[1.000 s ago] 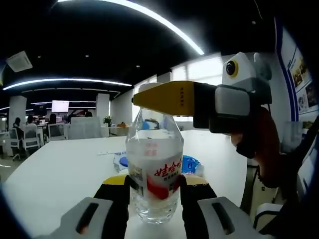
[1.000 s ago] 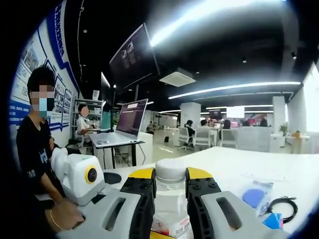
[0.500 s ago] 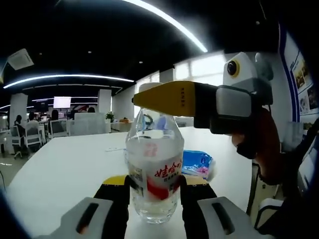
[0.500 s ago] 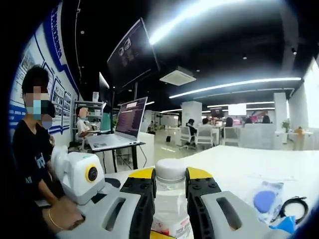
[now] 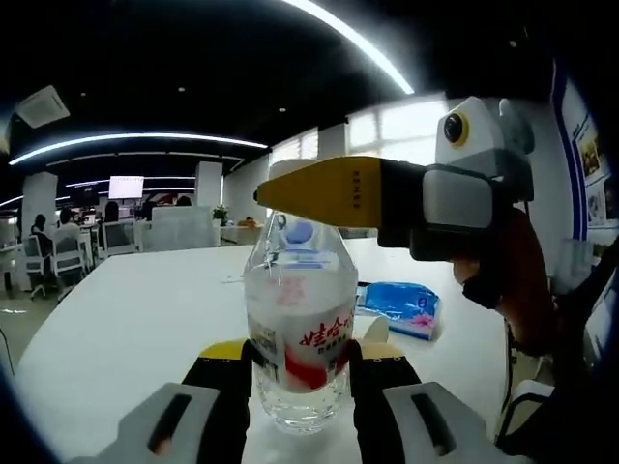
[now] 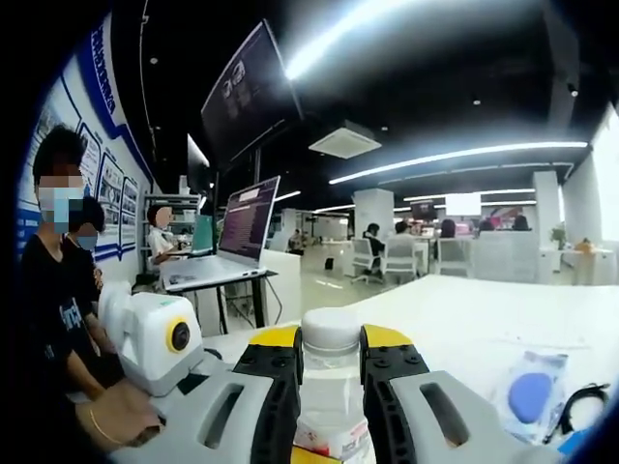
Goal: Arrange the tabletop items into an orderly group along one side of the table until the central work area is clear of visible clutter.
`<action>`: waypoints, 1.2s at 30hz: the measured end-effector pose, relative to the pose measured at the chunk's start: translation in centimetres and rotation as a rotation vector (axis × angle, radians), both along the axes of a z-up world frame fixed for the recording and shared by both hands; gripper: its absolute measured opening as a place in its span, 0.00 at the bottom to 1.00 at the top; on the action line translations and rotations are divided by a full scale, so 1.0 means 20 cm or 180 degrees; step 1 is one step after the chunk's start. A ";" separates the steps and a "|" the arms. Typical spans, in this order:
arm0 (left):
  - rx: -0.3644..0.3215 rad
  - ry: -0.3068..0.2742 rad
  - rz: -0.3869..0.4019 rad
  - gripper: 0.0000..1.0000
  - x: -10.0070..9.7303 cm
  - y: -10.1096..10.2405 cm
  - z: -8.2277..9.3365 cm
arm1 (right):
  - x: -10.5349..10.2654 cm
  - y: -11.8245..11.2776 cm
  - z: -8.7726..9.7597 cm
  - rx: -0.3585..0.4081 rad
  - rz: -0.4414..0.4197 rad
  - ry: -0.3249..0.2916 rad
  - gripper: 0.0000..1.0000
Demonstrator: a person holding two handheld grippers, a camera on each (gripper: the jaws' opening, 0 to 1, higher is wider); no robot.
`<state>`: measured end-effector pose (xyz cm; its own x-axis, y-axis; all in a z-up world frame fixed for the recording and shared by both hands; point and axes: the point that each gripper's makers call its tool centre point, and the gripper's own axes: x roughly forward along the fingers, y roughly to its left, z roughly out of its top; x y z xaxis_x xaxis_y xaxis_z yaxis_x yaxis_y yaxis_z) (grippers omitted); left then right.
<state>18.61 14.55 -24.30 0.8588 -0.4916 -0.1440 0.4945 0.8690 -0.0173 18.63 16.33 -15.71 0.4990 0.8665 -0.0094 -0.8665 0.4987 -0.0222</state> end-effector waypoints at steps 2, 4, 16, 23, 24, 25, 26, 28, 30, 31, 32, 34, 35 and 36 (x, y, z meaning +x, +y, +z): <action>0.0026 0.0005 0.0011 0.38 0.02 0.02 0.01 | 0.02 0.02 0.00 -0.0005 0.0000 -0.0011 0.20; -0.0006 0.0095 -0.0024 0.38 0.04 0.03 0.01 | 0.03 0.04 0.01 -0.0023 -0.0011 -0.0060 0.20; 0.0061 0.0218 -0.0076 0.38 0.13 0.12 -0.02 | 0.14 0.12 -0.02 0.0004 -0.0086 0.0078 0.20; 0.0152 0.0224 -0.0078 0.38 0.16 0.16 -0.03 | 0.17 0.15 -0.03 -0.0010 -0.0083 0.0082 0.20; 0.0163 0.0228 -0.0077 0.38 0.16 0.16 -0.04 | 0.17 0.16 -0.03 -0.0010 -0.0083 0.0090 0.20; 0.0180 0.0228 -0.0077 0.38 0.17 0.17 -0.04 | 0.17 0.16 -0.03 -0.0007 -0.0083 0.0104 0.20; 0.0197 0.0226 -0.0083 0.38 0.17 0.17 -0.04 | 0.17 0.16 -0.04 -0.0016 -0.0090 0.0102 0.20; 0.0206 0.0211 -0.0119 0.38 0.19 0.18 -0.03 | 0.18 0.17 -0.03 -0.0012 -0.0114 0.0113 0.20; 0.0161 0.0196 -0.0141 0.38 0.20 0.19 -0.02 | 0.19 0.18 -0.02 -0.0007 -0.0134 0.0118 0.20; 0.0165 0.0177 -0.0127 0.38 0.21 0.20 -0.02 | 0.20 0.19 -0.02 -0.0007 -0.0135 0.0103 0.20; 0.0199 0.0156 -0.0123 0.38 0.21 0.20 -0.01 | 0.19 0.20 -0.01 -0.0011 -0.0132 0.0094 0.20; 0.0192 0.0157 -0.0118 0.38 0.21 0.22 -0.01 | 0.20 0.21 -0.01 -0.0007 -0.0132 0.0092 0.20; 0.0204 0.0170 -0.0123 0.38 0.21 0.23 -0.01 | 0.20 0.22 -0.01 -0.0002 -0.0134 0.0111 0.20; 0.0187 0.0200 -0.0123 0.38 0.21 0.24 -0.01 | 0.20 0.23 -0.01 -0.0007 -0.0129 0.0123 0.20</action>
<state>22.82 19.30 -24.53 0.8278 -0.5132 -0.2267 0.5271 0.8498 0.0012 22.65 20.84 -16.01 0.5331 0.8455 -0.0311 -0.8457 0.5335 0.0099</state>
